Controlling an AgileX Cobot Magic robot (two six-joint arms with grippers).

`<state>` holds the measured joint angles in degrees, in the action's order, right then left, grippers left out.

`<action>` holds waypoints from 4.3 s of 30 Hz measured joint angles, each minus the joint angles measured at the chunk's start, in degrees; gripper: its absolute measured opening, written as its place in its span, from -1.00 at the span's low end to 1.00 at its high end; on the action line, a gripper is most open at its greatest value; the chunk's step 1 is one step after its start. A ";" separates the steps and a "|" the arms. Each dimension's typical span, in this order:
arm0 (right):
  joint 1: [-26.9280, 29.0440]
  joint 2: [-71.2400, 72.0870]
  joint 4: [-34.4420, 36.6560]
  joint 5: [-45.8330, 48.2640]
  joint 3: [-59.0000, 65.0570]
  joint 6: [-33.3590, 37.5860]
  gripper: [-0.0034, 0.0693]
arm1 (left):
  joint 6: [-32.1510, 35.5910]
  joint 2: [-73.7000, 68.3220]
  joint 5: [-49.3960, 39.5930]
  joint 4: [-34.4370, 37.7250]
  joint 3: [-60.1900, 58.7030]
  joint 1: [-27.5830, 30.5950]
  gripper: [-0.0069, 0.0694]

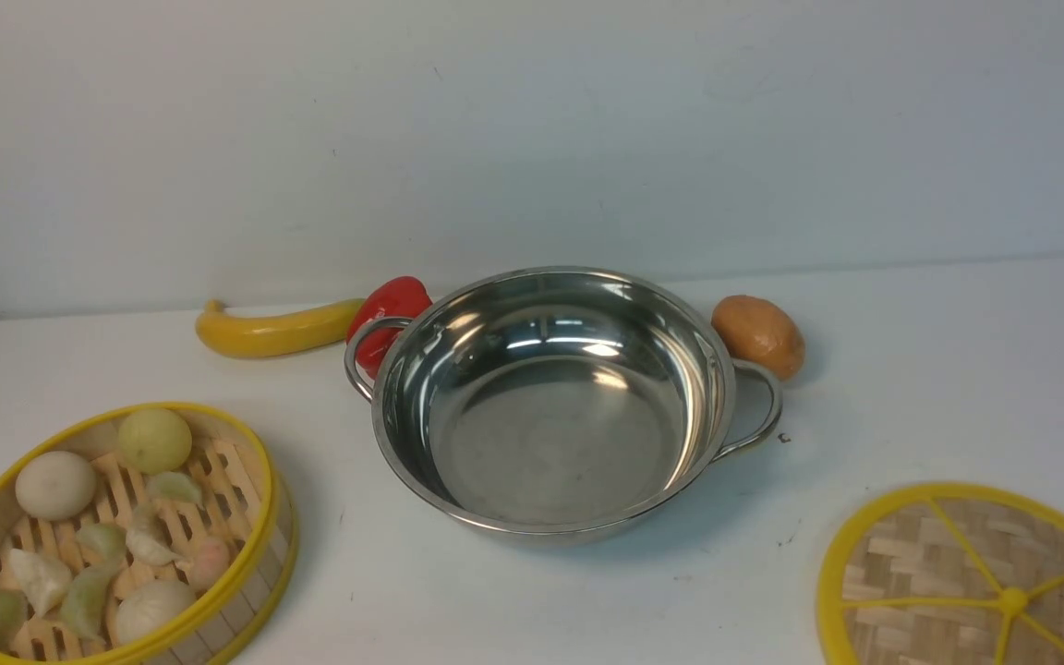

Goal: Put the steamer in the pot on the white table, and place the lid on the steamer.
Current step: 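Grasp the rim of the steamer basket holding the buns with the left gripper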

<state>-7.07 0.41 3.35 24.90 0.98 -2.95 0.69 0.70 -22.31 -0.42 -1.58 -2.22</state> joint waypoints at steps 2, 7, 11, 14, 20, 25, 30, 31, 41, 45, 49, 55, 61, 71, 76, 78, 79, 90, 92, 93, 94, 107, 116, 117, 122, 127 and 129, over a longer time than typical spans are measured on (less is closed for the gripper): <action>0.00 0.00 0.00 0.00 0.00 0.00 -0.24 | 0.00 0.00 0.00 0.00 0.00 0.00 -0.19; 0.00 0.00 0.00 0.04 0.00 0.00 -0.24 | 0.00 0.00 0.00 0.00 0.00 0.00 -0.19; 0.00 0.00 0.00 0.04 0.00 0.00 -0.24 | 0.00 0.00 0.00 0.00 0.00 0.00 -0.19; 0.00 0.00 0.00 0.04 0.00 0.00 -0.24 | 0.00 0.00 0.00 0.00 0.00 0.00 -0.19; 0.00 0.00 0.00 0.04 0.00 0.00 -0.24 | 0.00 0.00 0.40 0.42 0.00 0.00 -0.19; 0.00 0.00 0.00 0.04 0.00 0.00 -0.24 | -4.20 0.00 5.91 9.74 -0.02 0.00 -0.19; 0.00 0.00 0.00 0.04 0.00 0.00 -0.24 | -5.94 0.00 8.53 18.35 -0.02 -0.05 -0.19; 0.00 0.00 0.00 0.04 0.00 0.00 -0.24 | -6.01 0.00 9.13 19.72 -0.02 -0.05 -0.19; 0.00 0.00 0.00 0.04 0.00 0.00 -0.24 | -5.86 0.00 12.95 29.43 1.34 -0.05 -0.19; 0.00 0.00 0.00 0.06 0.00 0.00 -0.24 | -4.35 -1.45 7.66 29.74 8.45 -0.05 -0.19; 0.00 0.00 0.00 0.11 0.00 0.00 -0.24 | -3.51 -10.80 -5.88 27.40 22.61 -0.05 -0.19; 0.00 0.00 0.00 0.12 0.00 0.00 -0.24 | -4.44 -27.05 -31.46 16.99 47.23 -0.05 -0.19; 0.00 0.00 0.00 0.24 -0.06 0.00 -0.24 | -7.23 -40.55 -48.58 1.99 64.35 -0.05 -0.19; 0.00 0.00 0.00 0.36 -0.06 0.00 -0.24 | -7.69 -55.27 -49.75 -13.17 68.43 0.01 -0.19; 0.00 0.00 0.00 0.41 -0.06 0.00 -0.24 | -4.91 -64.27 -49.59 -16.48 68.43 4.95 -0.19; 0.00 0.00 0.00 0.41 -0.06 0.00 -0.24 | -4.31 -66.60 -49.54 -16.34 68.43 7.49 -0.19; 0.00 0.00 0.00 0.41 -0.06 0.00 -0.24 | -4.24 -66.80 -49.54 -16.34 68.43 7.74 -0.19; 0.00 0.00 0.00 0.41 -0.06 0.00 -0.24 | 3.63 -77.60 -46.33 -9.94 68.43 16.85 -0.19; 0.00 0.00 0.00 0.41 -0.06 0.00 -0.24 | 5.67 -80.87 -43.25 -6.28 68.43 19.58 -0.19; 0.00 0.00 0.00 0.41 -0.06 0.00 -0.24 | 6.65 -81.98 -41.95 -5.09 68.43 20.60 -0.19; 0.00 0.00 0.00 0.41 -0.06 0.00 -0.24 | 8.32 -83.56 -40.28 -2.65 68.43 21.85 -0.19; 0.00 0.00 0.00 0.41 -0.06 0.00 -0.24 | 21.67 -95.64 -29.16 4.81 68.43 29.08 -0.19; 0.00 0.00 0.00 0.41 -0.06 0.00 -0.24 | 27.92 -101.25 -26.62 10.60 68.43 29.97 0.09; 0.00 0.00 0.00 0.41 -0.06 0.00 -0.24 | 28.15 -101.95 -26.35 10.93 68.43 29.97 0.10; 0.00 0.00 0.00 0.41 -0.06 0.00 -0.24 | 28.59 -103.60 -23.75 10.78 68.43 29.97 0.10; 0.00 0.00 0.00 0.41 -0.06 0.00 -0.24 | 28.59 -103.60 -22.08 10.34 68.52 29.97 0.11; 0.00 0.00 0.00 0.41 -0.06 0.00 -0.24 | 28.59 -103.60 -22.08 9.91 68.52 29.97 0.11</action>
<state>-7.07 0.41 3.35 25.31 0.92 -2.95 29.28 -102.90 -44.39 9.49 66.94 27.76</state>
